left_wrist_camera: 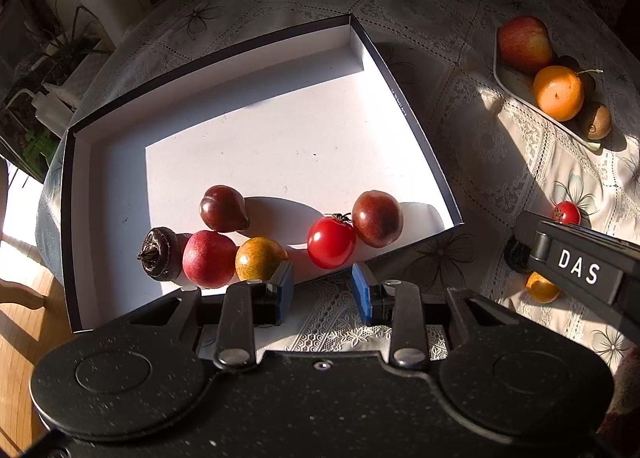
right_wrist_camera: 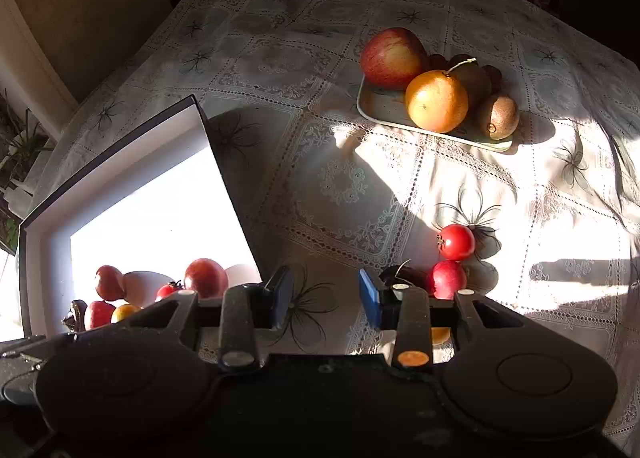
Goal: Organize fruits
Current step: 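Move both tools back from the box toward the fruit row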
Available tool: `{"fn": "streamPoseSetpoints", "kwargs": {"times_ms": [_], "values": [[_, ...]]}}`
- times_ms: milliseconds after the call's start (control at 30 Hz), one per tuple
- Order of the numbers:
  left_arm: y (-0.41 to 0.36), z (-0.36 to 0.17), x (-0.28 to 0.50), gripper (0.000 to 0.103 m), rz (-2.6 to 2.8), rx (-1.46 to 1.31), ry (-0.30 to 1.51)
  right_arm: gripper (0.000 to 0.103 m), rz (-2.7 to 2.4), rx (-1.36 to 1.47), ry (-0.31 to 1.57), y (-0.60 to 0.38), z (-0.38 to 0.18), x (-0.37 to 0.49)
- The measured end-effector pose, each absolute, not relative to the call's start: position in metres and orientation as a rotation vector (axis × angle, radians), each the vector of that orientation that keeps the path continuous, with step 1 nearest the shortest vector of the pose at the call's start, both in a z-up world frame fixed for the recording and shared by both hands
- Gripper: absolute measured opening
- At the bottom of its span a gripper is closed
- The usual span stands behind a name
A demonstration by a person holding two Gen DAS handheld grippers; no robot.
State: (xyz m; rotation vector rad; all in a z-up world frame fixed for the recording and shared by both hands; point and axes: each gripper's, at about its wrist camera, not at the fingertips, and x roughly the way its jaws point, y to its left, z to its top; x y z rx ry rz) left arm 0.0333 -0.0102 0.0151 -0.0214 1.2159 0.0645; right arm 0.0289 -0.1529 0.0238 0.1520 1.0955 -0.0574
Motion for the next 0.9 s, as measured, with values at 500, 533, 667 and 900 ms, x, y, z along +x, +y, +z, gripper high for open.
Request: {"fn": "streamPoseSetpoints", "kwargs": {"times_ms": [500, 533, 667, 900], "values": [[-0.069, 0.007, 0.033, 0.043, -0.054, 0.03, 1.228, 0.04, -0.258, 0.265, 1.144, -0.253, 0.002, 0.027], [-0.072, 0.006, 0.033, 0.043, -0.059, 0.032, 1.231, 0.04, -0.267, 0.269, 1.146, -0.256, 0.0, 0.026], [-0.083, 0.001, 0.033, 0.043, -0.075, 0.044, 1.244, 0.04, -0.247, 0.292, 1.157, -0.262, -0.007, 0.027], [-0.09, -0.009, 0.036, 0.043, -0.077, 0.054, 1.267, 0.04, -0.227, 0.344, 1.178, -0.266, -0.022, 0.035]]}}
